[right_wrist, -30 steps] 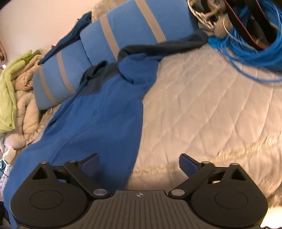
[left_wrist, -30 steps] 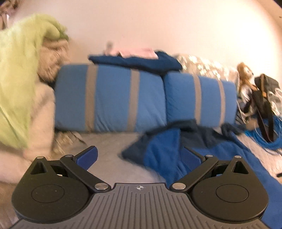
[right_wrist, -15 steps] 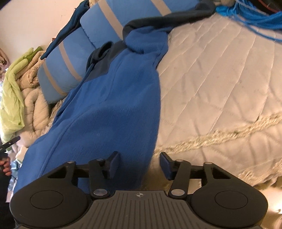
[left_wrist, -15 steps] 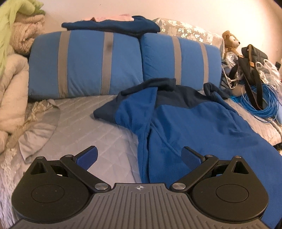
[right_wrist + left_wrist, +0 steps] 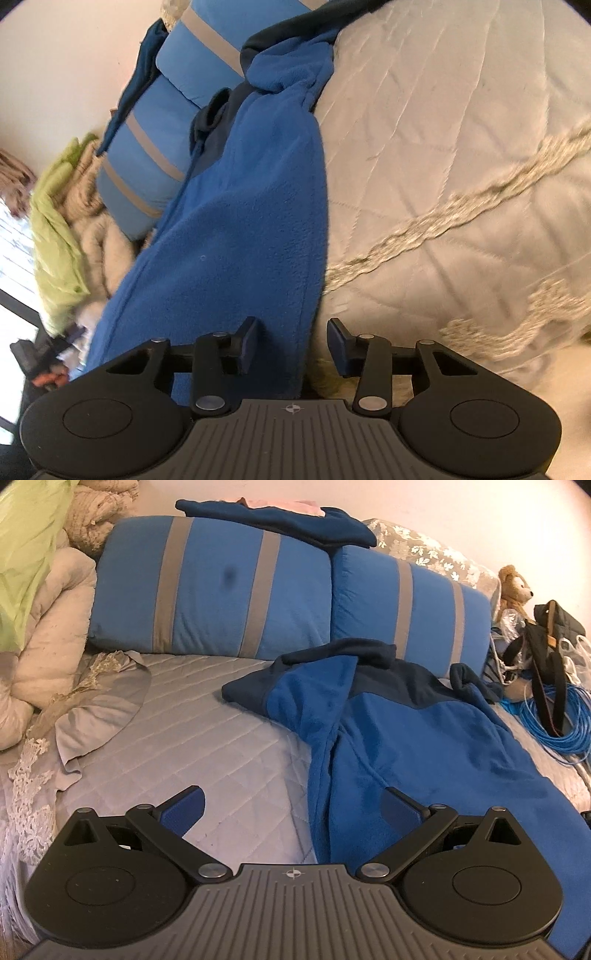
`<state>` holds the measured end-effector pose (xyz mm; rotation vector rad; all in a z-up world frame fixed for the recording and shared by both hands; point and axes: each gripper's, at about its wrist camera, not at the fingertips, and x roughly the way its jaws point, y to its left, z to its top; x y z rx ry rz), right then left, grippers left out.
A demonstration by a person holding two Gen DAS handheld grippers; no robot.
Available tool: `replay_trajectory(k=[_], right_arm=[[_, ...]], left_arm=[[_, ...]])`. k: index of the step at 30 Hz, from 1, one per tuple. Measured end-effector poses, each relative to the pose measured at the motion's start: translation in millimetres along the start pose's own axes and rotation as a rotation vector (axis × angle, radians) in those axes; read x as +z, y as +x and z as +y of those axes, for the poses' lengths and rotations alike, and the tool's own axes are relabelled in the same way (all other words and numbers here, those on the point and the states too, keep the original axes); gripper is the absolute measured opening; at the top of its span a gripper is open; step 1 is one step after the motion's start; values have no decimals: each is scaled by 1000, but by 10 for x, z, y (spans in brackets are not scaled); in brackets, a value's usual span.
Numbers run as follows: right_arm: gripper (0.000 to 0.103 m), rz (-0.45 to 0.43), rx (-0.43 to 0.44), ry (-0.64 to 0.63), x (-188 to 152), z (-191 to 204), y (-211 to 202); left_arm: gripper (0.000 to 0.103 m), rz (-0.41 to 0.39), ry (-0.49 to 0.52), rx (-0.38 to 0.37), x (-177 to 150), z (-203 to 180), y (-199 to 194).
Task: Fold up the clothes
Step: 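Close the right gripper on the blue fleece jacket's edge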
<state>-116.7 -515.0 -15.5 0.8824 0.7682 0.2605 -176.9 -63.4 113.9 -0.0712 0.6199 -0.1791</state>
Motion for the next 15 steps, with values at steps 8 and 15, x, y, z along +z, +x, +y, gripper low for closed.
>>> replay_trajectory(k=[8, 15], right_arm=[[9, -47, -44, 12, 47, 116, -30], [8, -128, -114, -94, 391, 385, -585]], left_arm=[[103, 18, -14, 9, -122, 42, -53], [103, 37, -84, 9, -326, 149, -50]])
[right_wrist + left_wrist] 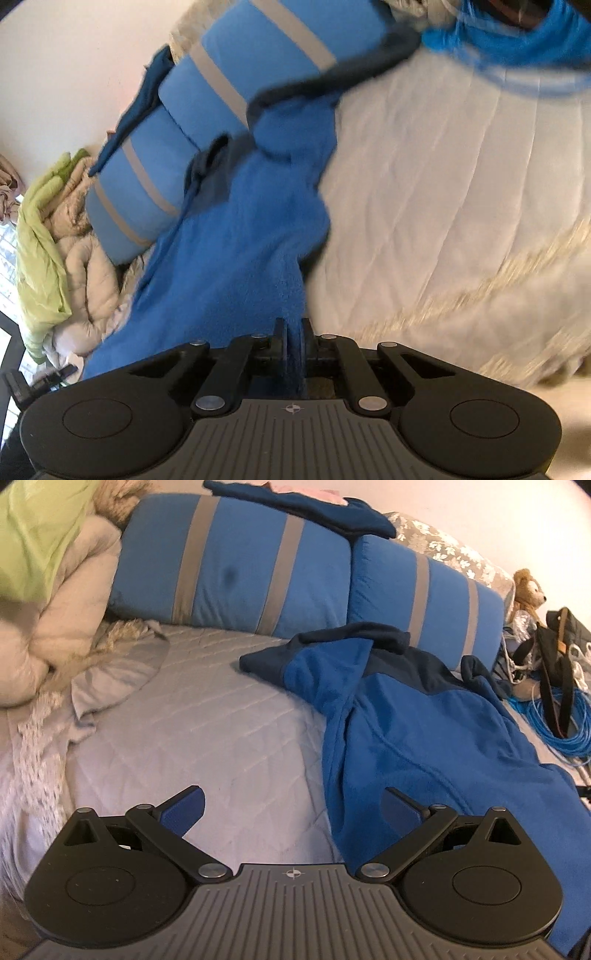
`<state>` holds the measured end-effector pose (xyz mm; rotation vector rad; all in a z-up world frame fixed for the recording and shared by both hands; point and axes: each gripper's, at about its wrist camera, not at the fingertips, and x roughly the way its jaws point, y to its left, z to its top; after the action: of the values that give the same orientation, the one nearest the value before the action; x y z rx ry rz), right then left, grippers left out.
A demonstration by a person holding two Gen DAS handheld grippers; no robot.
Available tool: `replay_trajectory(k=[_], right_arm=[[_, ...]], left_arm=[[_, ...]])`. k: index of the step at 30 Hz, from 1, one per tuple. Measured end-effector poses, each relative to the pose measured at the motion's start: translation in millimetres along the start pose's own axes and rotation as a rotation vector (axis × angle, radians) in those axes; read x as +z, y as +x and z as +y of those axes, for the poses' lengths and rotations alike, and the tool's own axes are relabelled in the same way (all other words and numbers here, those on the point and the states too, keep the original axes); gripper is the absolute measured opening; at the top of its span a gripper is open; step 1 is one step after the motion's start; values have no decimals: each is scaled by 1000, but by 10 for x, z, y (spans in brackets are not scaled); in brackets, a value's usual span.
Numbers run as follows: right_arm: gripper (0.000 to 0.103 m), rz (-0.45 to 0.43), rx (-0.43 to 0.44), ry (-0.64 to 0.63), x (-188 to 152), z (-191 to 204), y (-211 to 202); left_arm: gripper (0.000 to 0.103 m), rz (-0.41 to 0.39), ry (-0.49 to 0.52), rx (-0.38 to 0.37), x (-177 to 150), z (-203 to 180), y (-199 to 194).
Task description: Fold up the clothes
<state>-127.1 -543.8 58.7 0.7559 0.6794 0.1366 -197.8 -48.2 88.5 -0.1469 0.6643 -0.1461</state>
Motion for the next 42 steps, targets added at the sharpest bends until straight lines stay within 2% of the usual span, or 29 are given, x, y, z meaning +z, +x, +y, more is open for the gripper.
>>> replay_trajectory(k=[2, 3, 8, 13, 14, 16, 18, 20, 22, 26, 28, 29, 31, 33, 35, 36, 39, 42], right_arm=[[7, -26, 2, -18, 107, 27, -173], [2, -44, -5, -24, 158, 33, -257], [2, -162, -83, -1, 354, -91, -638], [3, -138, -89, -6, 289, -111, -678], [8, -126, -96, -9, 256, -101, -661], [11, -112, -116, -8, 205, -94, -632], [22, -104, -135, -3, 171, -105, -602], [51, -105, -153, 1, 135, -120, -600], [60, -111, -157, 11, 130, -137, -597], [68, -107, -151, 22, 158, -127, -549], [68, -105, -150, 22, 166, -101, -521], [68, -104, -149, 24, 166, -92, -506], [68, -101, -148, 29, 161, -80, -474], [68, -97, -148, 31, 150, -68, -448], [69, -92, -148, 32, 131, -56, -427], [69, -89, -147, 32, 119, -50, -421], [70, -81, -152, 24, 88, -33, -440], [79, -78, -165, 16, 64, -33, -480]], left_arm=[[103, 8, -44, -33, -65, 65, 27], [103, 12, -70, -52, -103, 105, 43], [103, 67, -235, -163, -353, 308, 169], [103, 138, -313, -251, -651, 423, 247], [103, 155, -328, -266, -715, 451, 251], [103, 187, -365, -296, -851, 503, 254], [102, 211, -413, -339, -989, 561, 241], [101, 221, -477, -396, -1142, 624, 246], [95, 236, -563, -473, -1306, 667, 281], [91, 261, -731, -634, -1573, 679, 409], [89, 272, -798, -692, -1679, 653, 491], [85, 278, -832, -724, -1728, 648, 534], [65, 288, -910, -796, -1835, 640, 622], [39, 292, -978, -855, -1932, 620, 653], [33, 287, -998, -854, -1940, 593, 599], [27, 274, -1000, -838, -1919, 598, 535], [19, 214, -1007, -766, -1799, 689, 242], [17, 167, -981, -646, -1552, 732, -95]])
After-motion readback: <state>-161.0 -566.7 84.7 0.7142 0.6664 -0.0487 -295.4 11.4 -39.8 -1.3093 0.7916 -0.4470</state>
